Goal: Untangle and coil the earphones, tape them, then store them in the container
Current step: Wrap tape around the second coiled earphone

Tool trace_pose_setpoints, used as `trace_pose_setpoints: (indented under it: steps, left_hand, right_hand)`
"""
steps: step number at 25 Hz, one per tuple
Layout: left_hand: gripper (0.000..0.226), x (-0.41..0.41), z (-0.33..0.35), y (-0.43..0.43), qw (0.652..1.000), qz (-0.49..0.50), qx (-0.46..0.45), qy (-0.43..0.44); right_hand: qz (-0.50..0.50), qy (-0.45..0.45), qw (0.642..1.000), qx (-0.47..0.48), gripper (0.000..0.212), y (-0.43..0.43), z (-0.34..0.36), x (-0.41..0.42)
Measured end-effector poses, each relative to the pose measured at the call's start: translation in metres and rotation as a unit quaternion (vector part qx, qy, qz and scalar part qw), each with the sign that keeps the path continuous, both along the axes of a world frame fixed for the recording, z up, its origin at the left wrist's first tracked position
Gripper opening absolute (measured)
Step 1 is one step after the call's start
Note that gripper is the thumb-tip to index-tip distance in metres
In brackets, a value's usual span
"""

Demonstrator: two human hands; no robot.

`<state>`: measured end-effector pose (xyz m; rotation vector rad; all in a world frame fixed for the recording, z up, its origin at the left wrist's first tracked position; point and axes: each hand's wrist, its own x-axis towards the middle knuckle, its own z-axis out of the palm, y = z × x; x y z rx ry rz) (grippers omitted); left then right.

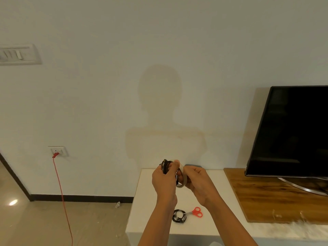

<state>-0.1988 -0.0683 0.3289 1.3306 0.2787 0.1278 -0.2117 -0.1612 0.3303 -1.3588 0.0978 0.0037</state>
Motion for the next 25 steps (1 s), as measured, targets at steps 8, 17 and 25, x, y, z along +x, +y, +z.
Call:
trace_pose_setpoints:
  steps: [8,17,25]
  left_hand:
    - [0.021,0.0017,-0.0016,-0.0012,1.0,0.009,0.006,0.004]
    - [0.019,-0.0019,-0.0012,-0.0026,1.0,0.021,-0.001,0.006]
    - [0.014,-0.0047,0.001,-0.0032,1.0,0.027,-0.007,0.009]
  right_hand:
    - [-0.011,0.02,1.0,0.003,0.041,0.0014,0.0046,-0.0006]
    - [-0.019,0.036,0.999,0.016,0.032,0.0018,0.0024,-0.0012]
    - [-0.013,0.059,0.998,0.03,0.03,0.0003,0.0016,0.0002]
